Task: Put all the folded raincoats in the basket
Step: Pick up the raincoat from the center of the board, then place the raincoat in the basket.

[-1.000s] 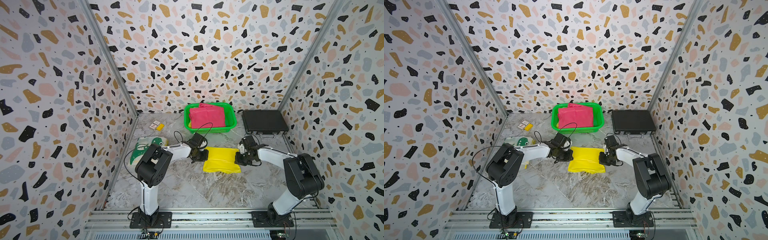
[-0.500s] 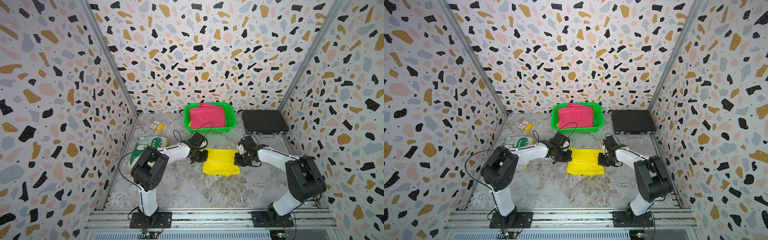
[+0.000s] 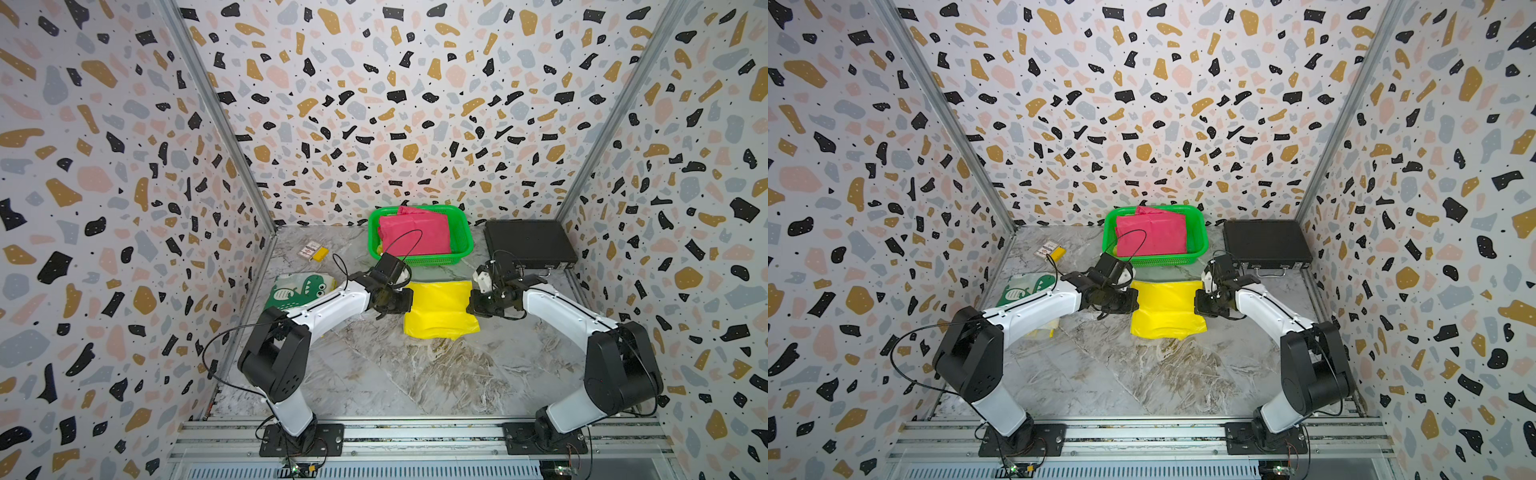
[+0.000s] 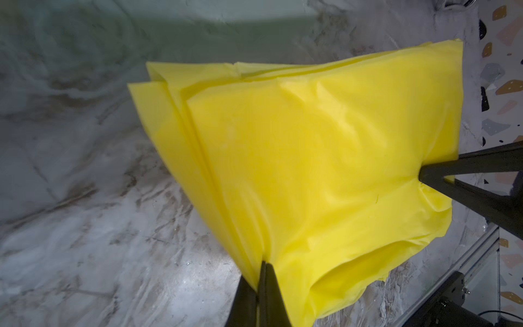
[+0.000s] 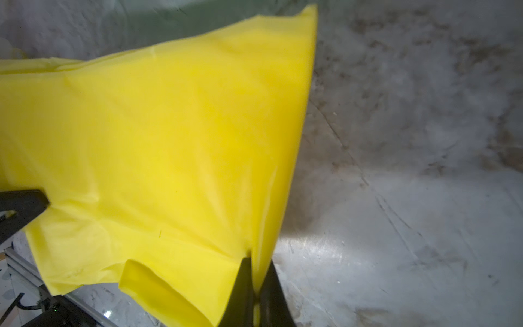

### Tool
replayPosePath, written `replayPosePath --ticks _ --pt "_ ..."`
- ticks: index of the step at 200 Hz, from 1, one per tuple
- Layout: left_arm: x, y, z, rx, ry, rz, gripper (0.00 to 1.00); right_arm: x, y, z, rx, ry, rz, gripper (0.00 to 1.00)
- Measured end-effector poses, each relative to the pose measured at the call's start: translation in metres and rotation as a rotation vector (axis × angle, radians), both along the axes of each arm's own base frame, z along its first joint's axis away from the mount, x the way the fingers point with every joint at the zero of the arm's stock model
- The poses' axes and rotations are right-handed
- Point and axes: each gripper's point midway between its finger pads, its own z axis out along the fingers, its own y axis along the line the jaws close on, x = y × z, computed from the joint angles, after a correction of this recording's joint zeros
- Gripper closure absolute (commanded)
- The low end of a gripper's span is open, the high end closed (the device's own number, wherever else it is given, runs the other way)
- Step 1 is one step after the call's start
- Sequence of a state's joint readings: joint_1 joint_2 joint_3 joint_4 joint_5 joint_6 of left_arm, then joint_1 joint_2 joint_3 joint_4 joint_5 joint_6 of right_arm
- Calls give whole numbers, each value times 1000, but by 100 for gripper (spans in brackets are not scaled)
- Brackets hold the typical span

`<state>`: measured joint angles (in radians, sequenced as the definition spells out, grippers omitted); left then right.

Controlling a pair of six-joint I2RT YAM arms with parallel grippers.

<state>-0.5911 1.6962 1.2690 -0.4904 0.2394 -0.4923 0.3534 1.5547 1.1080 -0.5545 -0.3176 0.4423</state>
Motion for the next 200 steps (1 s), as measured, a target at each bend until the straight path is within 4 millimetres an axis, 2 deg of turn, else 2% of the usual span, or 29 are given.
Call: replayPosePath --ticks 21,50,68,82,116,157,200 --pt "22 2 33 -22 -59 29 100 22 9 27 30 -55 8 100" --pt "56 18 77 -63 -135 93 100 57 19 56 79 -119 9 100" --pt "77 24 96 -81 -169 121 100 80 24 67 112 -139 8 100" --pt "96 25 102 -87 -191 130 100 99 27 72 135 -149 6 100" --pt "137 26 93 -80 -194 157 100 147 31 71 197 -149 -4 100" --pt "193 31 68 -122 -166 193 100 203 37 50 276 -129 -21 100" --pt "238 40 34 -168 -128 230 100 241 45 25 360 -98 -43 100"
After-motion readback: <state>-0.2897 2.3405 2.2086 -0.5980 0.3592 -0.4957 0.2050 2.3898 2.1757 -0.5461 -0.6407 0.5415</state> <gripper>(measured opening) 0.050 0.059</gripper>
